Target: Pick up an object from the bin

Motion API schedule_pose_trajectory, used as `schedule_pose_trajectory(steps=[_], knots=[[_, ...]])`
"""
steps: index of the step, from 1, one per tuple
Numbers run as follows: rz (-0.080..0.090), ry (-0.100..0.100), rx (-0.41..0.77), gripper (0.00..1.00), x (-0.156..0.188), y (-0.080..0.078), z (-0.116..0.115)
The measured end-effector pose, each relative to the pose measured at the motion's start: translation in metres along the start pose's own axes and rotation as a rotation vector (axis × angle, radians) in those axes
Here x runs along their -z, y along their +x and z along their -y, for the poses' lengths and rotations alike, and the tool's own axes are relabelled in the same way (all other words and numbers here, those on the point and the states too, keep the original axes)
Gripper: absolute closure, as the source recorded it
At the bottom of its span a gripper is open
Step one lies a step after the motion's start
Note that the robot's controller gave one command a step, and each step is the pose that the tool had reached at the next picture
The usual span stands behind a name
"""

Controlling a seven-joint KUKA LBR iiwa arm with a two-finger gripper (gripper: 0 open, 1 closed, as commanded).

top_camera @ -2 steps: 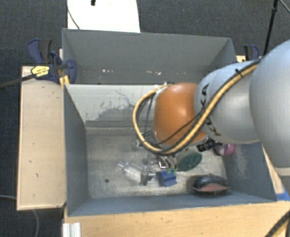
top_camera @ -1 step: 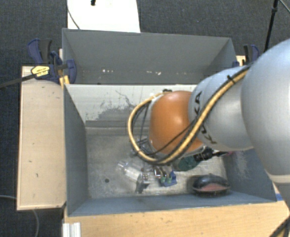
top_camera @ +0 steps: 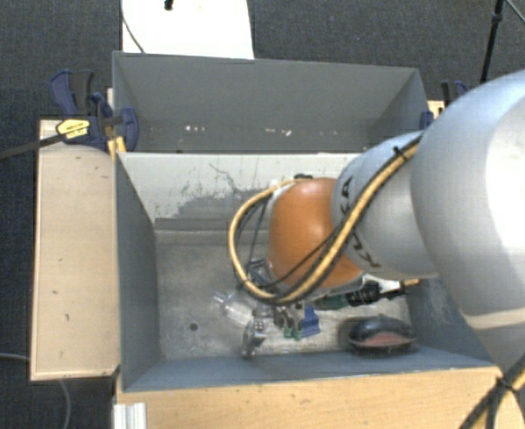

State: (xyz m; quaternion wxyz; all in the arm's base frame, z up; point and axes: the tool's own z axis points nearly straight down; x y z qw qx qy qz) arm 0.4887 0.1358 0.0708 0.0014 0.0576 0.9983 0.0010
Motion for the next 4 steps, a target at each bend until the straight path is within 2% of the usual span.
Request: schedule_pose_trajectory(steps=[1, 2, 4], knots=[[0.001, 0.0, -0.002, 0.0, 0.001, -0.001, 0.0], [0.006, -0.002, -0.006, 1.0, 0.003, -0.003, -0.001], [0.005, -0.002, -0.004, 1.0, 0.125, -0.007, -0.002]])
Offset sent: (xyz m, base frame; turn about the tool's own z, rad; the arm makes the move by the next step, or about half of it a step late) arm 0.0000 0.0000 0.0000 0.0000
